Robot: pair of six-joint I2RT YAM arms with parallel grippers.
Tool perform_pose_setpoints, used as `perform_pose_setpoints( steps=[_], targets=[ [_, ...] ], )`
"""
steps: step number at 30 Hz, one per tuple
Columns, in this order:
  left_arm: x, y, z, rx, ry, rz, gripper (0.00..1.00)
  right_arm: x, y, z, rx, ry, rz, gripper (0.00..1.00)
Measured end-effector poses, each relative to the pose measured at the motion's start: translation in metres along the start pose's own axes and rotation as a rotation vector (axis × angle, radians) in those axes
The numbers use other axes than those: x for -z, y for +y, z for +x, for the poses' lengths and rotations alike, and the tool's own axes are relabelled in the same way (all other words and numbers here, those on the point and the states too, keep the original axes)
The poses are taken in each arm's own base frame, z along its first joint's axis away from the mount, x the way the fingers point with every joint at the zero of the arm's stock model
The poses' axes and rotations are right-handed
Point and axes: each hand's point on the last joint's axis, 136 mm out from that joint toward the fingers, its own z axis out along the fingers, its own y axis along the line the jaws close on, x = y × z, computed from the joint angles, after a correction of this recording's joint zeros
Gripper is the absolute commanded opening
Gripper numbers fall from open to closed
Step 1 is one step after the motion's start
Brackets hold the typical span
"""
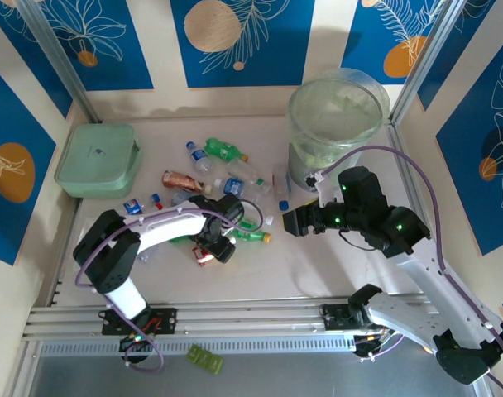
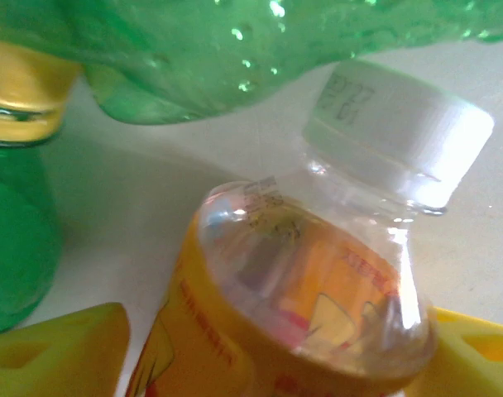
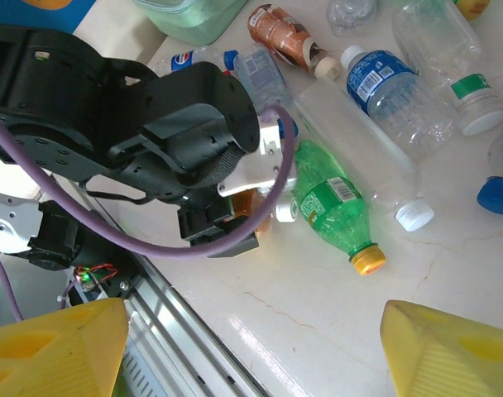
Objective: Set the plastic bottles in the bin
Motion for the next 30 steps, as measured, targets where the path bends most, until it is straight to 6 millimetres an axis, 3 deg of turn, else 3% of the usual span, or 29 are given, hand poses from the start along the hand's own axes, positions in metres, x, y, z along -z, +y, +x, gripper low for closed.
perform_pose_setpoints(
  steps=[4, 10, 14, 19, 26, 30],
  targets=[
    [-0.001, -0.004, 0.001, -0.016, 0.005, -0.002, 0.65, 0.001, -0.002, -0.001, -0.013, -0.005, -0.003, 0.79],
    [0.002, -0.007, 0.001, -0.026, -0.003, 0.004, 0.63, 0.001, -0.007, 0.000, -0.041, -0.007, -0.004, 0.79],
    [0.021, -0.010, -0.003, -0.022, -0.069, 0.036, 0.63, 0.003, -0.009, -0.001, -0.059, -0.019, 0.012, 0.77],
    [0.083, -0.018, -0.021, -0.014, -0.286, 0.129, 0.61, 0.017, -0.008, -0.006, -0.060, -0.085, 0.034, 0.78],
    [0.215, -0.046, -0.057, -0.015, -0.840, 0.419, 0.61, 0.045, 0.004, -0.028, -0.074, -0.227, 0.017, 0.76],
    [0.257, -0.069, -0.071, -0.042, -1.003, 0.613, 0.61, 0.051, 0.026, -0.040, -0.061, -0.255, -0.090, 0.76]
  ],
)
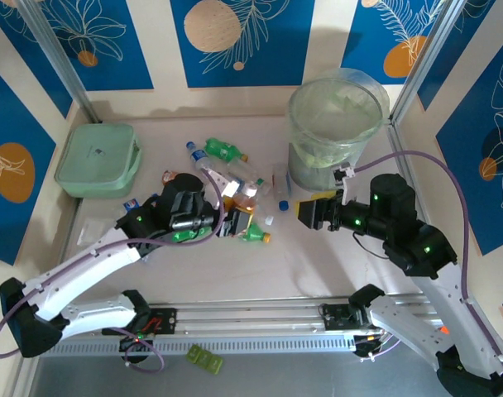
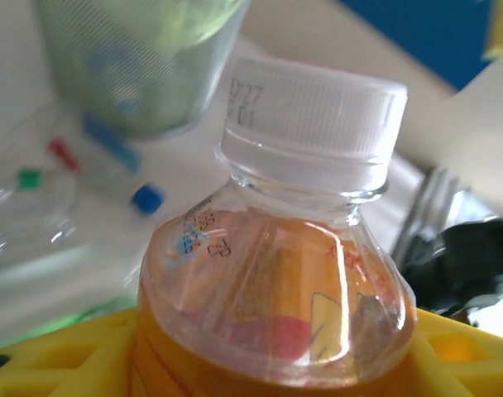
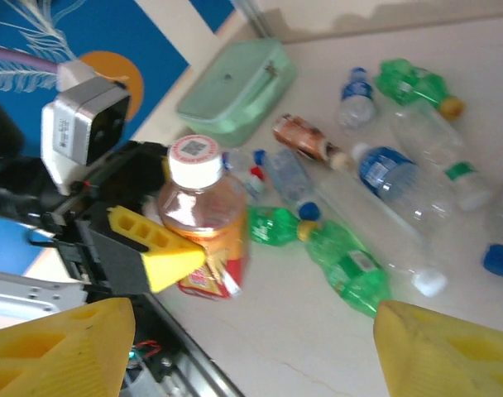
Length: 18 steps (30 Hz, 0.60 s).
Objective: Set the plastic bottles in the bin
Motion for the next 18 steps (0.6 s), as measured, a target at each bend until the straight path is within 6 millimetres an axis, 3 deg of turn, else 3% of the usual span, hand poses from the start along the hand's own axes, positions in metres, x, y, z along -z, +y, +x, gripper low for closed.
perform_pose_setpoints(
  steps=[8, 14, 18],
  targets=[
    [-0.002, -0.054, -0.022, 0.049, -0.052, 0.317, 0.61, -0.008, 0.045, -0.007, 0.060, 0.020, -0.198, 0.76],
    [0.007, -0.081, -0.024, 0.053, -0.040, 0.460, 0.60, -0.026, 0.056, -0.019, 0.080, 0.034, -0.235, 0.76],
    [0.011, -0.092, -0.022, 0.052, -0.025, 0.516, 0.60, -0.038, 0.061, -0.019, 0.084, 0.054, -0.267, 0.69]
  ],
)
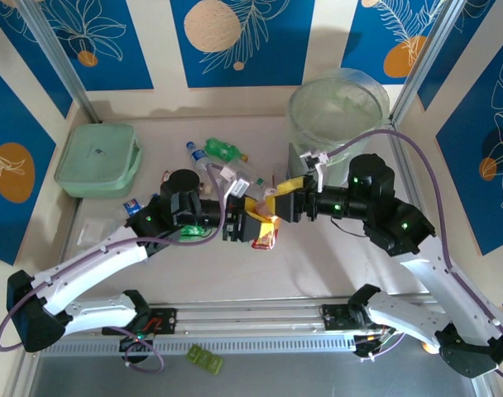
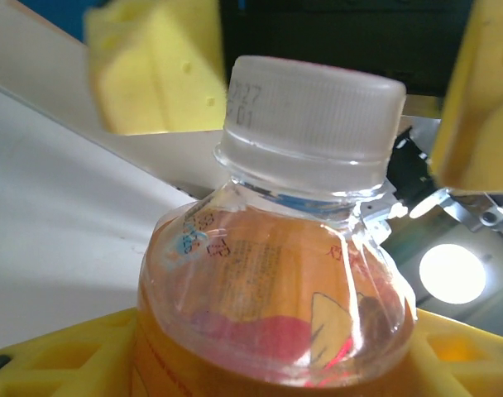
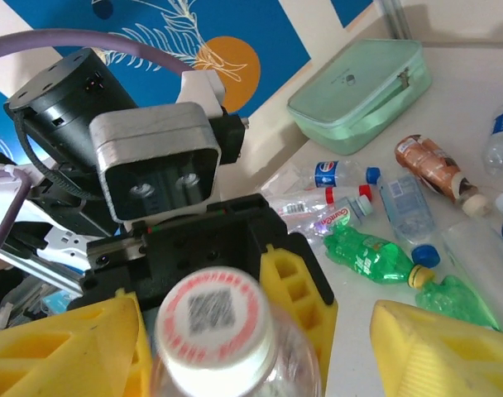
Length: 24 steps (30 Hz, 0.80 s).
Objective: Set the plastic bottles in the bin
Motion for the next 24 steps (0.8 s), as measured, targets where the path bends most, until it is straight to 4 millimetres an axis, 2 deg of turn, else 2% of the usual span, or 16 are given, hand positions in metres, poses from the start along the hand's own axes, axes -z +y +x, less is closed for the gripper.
perform_pose_setpoints(
  steps=[8, 13, 19, 24],
  targets=[
    [-0.003, -0.008, 0.002, 0.015, 0.016, 0.056, 0.59, -0.004, 0.019, -0.007, 0.014, -0.011, -0.116, 0.50],
    [-0.002, -0.014, 0.001, 0.017, 0.018, 0.086, 0.59, -0.001, 0.029, -0.001, 0.020, -0.019, -0.183, 0.46],
    [-0.003, -0.020, -0.001, 0.027, 0.019, 0.122, 0.59, 0.000, 0.029, 0.001, 0.008, -0.024, -0.210, 0.26],
    [-0.004, -0.020, -0.001, 0.041, 0.022, 0.127, 0.73, 0.001, 0.027, 0.003, -0.010, -0.029, -0.211, 0.16]
  ],
)
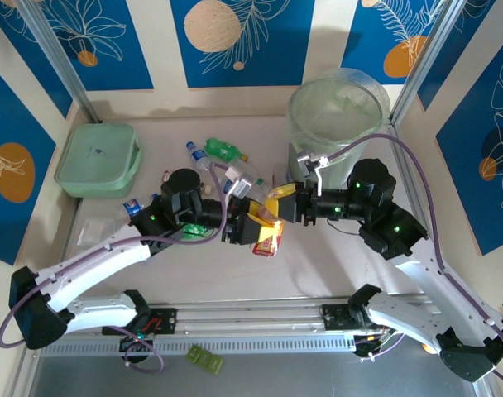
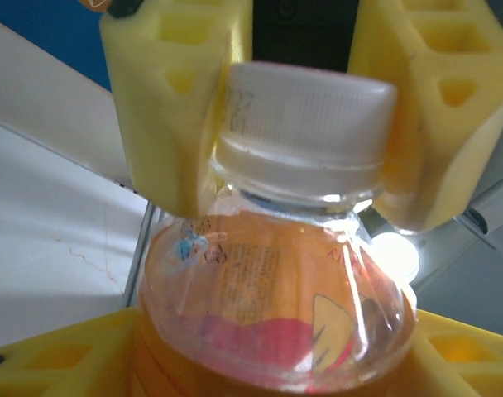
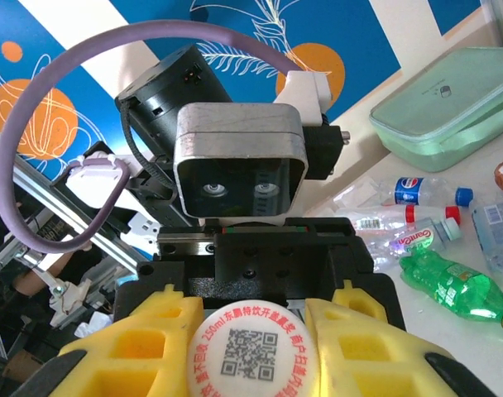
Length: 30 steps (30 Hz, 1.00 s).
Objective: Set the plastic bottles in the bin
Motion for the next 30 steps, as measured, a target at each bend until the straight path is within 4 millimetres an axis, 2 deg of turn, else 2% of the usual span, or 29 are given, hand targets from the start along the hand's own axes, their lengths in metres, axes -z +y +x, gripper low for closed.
perform_pose_setpoints(
  steps=[4, 8, 13, 15, 17, 20, 24, 30],
  targets=[
    [0.000, 0.001, 0.000, -0.012, -0.005, -0.013, 0.87, 0.003, 0.003, -0.003, -0.011, -0.011, -0.007, 0.16],
    [0.010, 0.004, -0.003, -0.048, -0.033, -0.089, 0.91, 0.010, 0.006, -0.007, 0.001, -0.039, 0.003, 0.16],
    [0.044, 0.003, -0.019, -0.153, -0.144, -0.290, 0.92, 0.021, 0.001, -0.014, 0.020, -0.094, 0.073, 0.13],
    [0.065, 0.003, -0.028, -0.202, -0.204, -0.403, 0.92, 0.025, -0.008, -0.017, 0.022, -0.115, 0.138, 0.07],
    [0.085, 0.004, -0.038, -0.239, -0.255, -0.513, 0.92, 0.031, -0.020, -0.024, 0.021, -0.138, 0.227, 0.05],
    [0.116, 0.010, -0.049, -0.273, -0.317, -0.684, 0.92, 0.046, -0.045, -0.047, 0.018, -0.182, 0.397, 0.02],
    [0.144, 0.024, -0.048, -0.285, -0.335, -0.858, 0.92, 0.067, -0.073, -0.088, 0.037, -0.248, 0.587, 0.00],
    [0.157, 0.036, -0.042, -0.302, -0.311, -0.960, 0.92, 0.095, -0.109, -0.154, 0.075, -0.322, 0.800, 0.00]
  ],
)
